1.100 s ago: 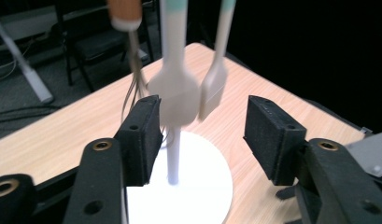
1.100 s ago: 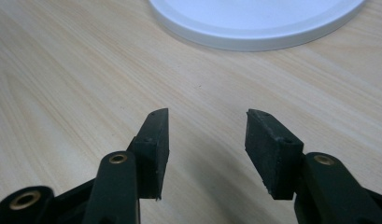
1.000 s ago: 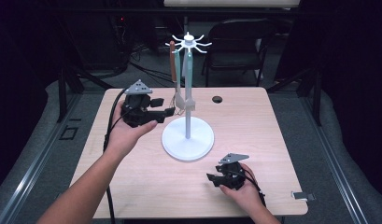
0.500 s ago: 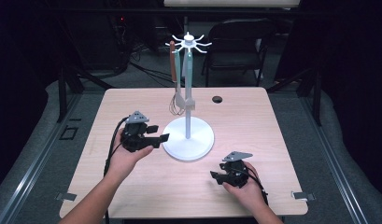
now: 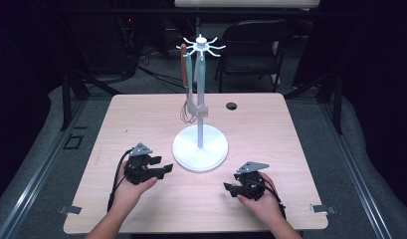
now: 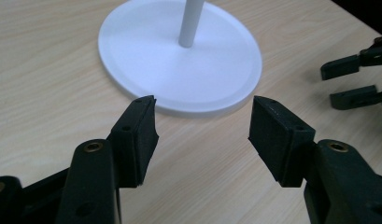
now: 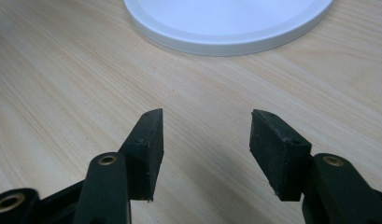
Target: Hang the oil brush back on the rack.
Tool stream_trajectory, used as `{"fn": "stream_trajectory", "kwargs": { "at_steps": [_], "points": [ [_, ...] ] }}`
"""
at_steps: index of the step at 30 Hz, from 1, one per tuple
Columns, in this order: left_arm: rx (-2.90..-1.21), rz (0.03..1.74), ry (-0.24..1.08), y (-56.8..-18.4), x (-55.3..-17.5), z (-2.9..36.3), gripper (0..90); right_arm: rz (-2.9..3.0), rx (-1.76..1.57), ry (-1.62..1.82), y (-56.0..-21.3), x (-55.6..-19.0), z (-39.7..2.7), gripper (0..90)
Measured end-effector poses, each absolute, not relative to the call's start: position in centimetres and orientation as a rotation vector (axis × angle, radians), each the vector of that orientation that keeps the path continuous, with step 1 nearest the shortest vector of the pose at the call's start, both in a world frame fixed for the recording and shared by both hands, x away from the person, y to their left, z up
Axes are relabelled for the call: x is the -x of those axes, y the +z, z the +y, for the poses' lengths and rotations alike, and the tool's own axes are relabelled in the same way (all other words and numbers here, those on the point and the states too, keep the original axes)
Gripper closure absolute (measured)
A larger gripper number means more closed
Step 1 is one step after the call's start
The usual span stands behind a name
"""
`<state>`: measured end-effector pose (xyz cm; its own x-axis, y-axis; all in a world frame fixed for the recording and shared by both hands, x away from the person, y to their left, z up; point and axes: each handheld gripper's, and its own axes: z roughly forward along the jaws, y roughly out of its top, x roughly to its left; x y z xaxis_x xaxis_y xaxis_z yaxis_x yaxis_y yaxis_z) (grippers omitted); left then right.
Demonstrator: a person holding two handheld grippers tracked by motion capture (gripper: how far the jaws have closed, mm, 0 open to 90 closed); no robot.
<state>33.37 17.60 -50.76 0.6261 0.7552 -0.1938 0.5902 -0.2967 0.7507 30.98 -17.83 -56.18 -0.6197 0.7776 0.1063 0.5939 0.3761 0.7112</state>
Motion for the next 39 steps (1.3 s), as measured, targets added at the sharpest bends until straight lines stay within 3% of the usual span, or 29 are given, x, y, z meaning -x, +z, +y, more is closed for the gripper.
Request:
{"fn": "stream_trajectory", "kwargs": {
  "at_steps": [20, 39],
  "points": [
    [-1.998, 1.164, 0.311, -56.7, -32.4, 20.8, 41.1, 2.391, -1.192, 1.067, -56.4, -31.0, -17.5, 42.7],
    [-1.989, 1.185, 0.324, -57.5, -33.0, 21.4, 40.5, 2.395, -1.131, 1.021, -57.1, -30.7, -16.6, 42.3]
  ]
}}
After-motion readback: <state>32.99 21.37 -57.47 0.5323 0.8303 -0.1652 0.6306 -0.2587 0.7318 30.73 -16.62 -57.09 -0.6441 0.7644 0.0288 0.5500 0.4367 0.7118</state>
